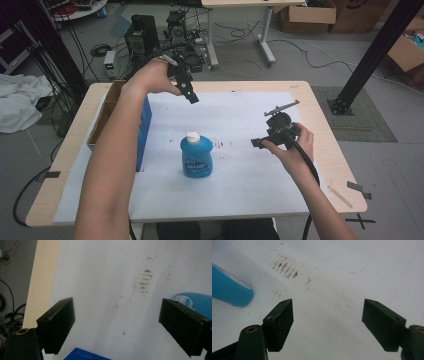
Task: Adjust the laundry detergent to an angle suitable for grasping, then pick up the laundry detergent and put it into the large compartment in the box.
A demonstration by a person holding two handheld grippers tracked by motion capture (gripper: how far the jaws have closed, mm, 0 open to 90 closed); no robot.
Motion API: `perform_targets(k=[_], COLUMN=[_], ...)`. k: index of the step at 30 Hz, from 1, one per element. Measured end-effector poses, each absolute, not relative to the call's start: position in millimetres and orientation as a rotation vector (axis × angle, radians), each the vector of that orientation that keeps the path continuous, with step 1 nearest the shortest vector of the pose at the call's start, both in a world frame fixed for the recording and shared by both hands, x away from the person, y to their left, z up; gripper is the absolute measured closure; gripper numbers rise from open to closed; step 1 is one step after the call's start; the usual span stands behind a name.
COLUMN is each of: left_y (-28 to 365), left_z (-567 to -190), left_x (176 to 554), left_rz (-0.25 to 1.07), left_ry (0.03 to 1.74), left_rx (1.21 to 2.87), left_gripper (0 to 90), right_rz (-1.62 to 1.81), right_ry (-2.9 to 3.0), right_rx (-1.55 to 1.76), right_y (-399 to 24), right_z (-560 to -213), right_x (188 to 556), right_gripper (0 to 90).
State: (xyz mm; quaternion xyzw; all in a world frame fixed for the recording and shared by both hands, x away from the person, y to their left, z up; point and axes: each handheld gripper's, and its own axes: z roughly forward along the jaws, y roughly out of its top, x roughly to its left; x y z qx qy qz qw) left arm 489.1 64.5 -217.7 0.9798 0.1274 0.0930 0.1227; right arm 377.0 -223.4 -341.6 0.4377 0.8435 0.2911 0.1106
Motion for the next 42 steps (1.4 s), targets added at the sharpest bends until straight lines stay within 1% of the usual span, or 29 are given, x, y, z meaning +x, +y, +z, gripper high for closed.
perform_targets(k=[19,24,27,38,42], left_y=[61.9,61.1,60.4,61.2,62.3], left_z=[-215.6,-215.5,-214.9,-211.5,-208.2], left_x=[488.9,491.3,491.8,489.0,487.2], left_rz=[0.261,0.256,0.267,0.244,0.258], left_ry=[0.347,0.348,0.351,0.356,0.355], left_rx=[2.837,2.831,2.824,2.836,2.837], left_gripper=[14.2,13.7,10.6,11.0,11.2], right_rz=[0.729,0.74,0.747,0.774,0.783], right_ry=[2.504,2.507,2.51,2.503,2.496], right_rx=[1.409,1.412,1.42,1.407,1.413], right_y=[-234.2,-235.0,-234.8,-238.8,-241.6], right_z=[-366.7,-366.3,-365.4,-363.0,-361.7], right_x=[388.7,388.8,389.4,386.1,385.7], right_gripper=[22.1,21.8,21.6,21.6,21.6])
